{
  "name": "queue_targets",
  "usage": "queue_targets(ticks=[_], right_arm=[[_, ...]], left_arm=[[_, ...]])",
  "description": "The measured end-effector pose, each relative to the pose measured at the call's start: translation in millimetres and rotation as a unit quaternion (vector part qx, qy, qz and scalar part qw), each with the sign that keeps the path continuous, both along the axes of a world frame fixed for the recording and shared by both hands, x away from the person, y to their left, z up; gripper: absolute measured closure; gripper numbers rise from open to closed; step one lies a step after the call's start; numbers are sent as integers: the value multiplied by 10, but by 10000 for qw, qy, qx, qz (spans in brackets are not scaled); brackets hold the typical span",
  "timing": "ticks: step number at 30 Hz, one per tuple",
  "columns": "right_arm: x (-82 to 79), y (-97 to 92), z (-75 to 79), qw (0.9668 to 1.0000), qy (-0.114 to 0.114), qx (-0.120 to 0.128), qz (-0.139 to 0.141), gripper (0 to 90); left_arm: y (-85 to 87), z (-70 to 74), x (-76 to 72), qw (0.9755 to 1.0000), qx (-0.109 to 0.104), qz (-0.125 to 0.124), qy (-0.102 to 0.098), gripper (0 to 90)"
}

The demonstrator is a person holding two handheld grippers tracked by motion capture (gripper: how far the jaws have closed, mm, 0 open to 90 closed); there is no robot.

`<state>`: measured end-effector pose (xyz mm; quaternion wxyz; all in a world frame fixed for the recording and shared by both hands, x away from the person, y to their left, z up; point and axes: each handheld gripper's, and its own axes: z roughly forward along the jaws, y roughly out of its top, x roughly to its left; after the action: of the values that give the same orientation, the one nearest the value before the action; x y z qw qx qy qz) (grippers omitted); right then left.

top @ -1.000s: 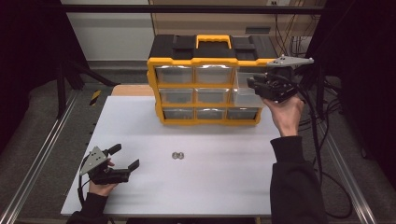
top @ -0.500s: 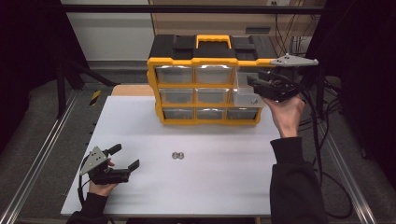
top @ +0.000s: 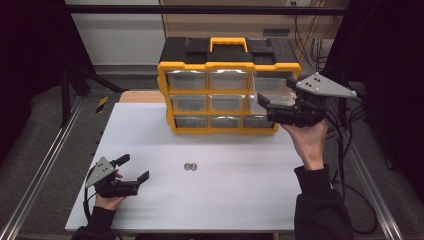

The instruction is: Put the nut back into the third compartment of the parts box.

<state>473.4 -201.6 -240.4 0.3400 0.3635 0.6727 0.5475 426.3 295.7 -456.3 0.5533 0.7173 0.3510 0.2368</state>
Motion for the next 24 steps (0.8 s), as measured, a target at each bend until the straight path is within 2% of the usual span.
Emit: queue_targets(ticks=[8,12,17,20,24], right_arm=[[-253,111,-201,9992,-131,160,343,35],[-346,185,-319,9985,-121,200,500,35],[-413,328,-522,9975,42,139,687,35],[-410,432,-663,9968,174,68,772,35],[-376,563,-848,9956,361,118,862,31]], left_arm=[[-4,-1,-1,10000,14,2,1,20],[-7,-1,-2,10000,17,0,-4,20],[-12,-2,-3,10000,25,-3,-8,20],[-12,-2,-4,10000,25,-2,-8,20],[-10,-1,-4,10000,21,2,-14,20]])
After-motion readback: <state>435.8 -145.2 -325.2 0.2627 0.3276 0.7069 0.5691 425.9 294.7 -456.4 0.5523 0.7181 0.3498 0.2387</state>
